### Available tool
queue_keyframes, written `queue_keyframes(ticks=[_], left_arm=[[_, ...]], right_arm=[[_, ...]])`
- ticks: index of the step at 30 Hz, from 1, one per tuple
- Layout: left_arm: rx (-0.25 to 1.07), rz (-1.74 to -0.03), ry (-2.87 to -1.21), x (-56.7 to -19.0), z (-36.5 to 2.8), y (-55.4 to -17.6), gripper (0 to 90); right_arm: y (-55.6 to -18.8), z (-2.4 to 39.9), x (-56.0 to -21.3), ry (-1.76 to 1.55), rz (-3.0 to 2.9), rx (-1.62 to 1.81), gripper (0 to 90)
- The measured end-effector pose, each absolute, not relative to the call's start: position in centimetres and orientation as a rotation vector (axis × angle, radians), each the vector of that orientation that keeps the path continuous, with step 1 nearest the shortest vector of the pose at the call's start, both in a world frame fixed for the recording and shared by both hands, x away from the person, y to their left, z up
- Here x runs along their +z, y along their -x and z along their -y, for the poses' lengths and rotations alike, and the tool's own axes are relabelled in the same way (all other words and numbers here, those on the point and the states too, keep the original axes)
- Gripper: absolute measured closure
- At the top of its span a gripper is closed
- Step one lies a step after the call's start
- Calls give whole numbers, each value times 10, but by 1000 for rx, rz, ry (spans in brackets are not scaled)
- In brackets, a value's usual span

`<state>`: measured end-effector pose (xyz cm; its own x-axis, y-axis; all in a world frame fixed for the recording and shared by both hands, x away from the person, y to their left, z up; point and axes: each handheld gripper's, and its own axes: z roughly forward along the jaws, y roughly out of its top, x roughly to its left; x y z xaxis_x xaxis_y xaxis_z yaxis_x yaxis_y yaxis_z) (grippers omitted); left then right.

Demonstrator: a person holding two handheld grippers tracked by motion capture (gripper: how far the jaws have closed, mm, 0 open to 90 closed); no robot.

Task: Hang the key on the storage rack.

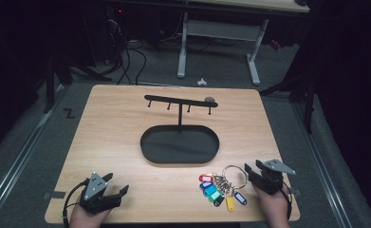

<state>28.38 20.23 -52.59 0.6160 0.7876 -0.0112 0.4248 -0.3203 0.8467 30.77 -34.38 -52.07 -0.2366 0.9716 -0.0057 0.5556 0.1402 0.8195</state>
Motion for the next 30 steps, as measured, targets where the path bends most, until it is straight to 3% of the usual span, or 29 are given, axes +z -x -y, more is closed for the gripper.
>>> queue_keyframes(ticks=[9, 17, 30], left_arm=[[495, -977, -1943, -527, -202, -285, 259], [511, -999, -1926, -526, -207, -285, 265], [537, -956, -1937, -525, -199, -288, 233]], right_arm=[[-306, 345, -519, -1421, -1858, 1009, 442], [-306, 338, -519, -1357, -1876, 1005, 314], [-300, 336, -515, -1298, -1888, 936, 265]])
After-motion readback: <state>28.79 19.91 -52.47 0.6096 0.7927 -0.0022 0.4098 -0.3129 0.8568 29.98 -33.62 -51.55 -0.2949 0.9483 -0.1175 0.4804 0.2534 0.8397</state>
